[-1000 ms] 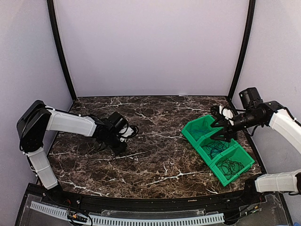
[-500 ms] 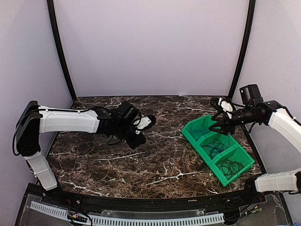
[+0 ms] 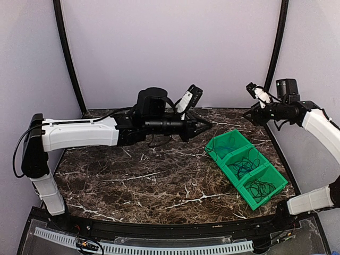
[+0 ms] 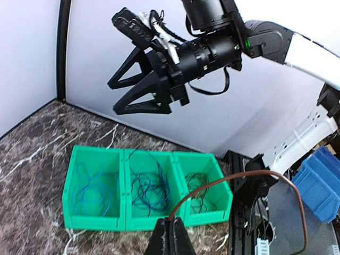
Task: Untangle the cables
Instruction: Place the untangled cable in the bin.
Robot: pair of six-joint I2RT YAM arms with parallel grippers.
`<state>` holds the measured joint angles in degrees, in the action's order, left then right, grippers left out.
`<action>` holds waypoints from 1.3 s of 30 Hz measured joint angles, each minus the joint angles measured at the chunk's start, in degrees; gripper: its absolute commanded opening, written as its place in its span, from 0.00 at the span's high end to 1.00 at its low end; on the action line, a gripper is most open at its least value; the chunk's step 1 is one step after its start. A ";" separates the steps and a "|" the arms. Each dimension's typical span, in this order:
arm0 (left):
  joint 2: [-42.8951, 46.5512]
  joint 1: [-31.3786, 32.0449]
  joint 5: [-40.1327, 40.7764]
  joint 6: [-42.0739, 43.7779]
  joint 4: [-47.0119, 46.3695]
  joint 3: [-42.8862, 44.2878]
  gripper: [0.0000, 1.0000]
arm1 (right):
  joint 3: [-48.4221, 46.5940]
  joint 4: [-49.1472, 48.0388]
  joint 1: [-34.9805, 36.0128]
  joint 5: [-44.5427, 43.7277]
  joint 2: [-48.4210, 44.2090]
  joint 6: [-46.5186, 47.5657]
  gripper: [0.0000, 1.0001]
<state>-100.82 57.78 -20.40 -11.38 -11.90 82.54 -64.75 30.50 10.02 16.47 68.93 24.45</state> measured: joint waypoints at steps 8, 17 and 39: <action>-14.60 3.89 -2.14 -8.31 -12.39 11.23 1.00 | -7.32 -2.43 -3.96 -3.72 2.60 -4.68 0.37; -31.19 9.22 2.10 -15.93 -20.61 25.90 1.00 | -11.10 -3.74 -5.16 -5.92 4.42 -10.08 0.37; -60.13 14.97 14.01 -19.91 -9.01 56.39 0.73 | -10.97 -3.87 -5.16 -1.64 4.11 -11.67 0.37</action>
<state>-160.94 72.75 -6.39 -31.29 -20.91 138.93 -75.72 26.63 4.86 14.83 73.03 12.78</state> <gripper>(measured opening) 0.103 0.631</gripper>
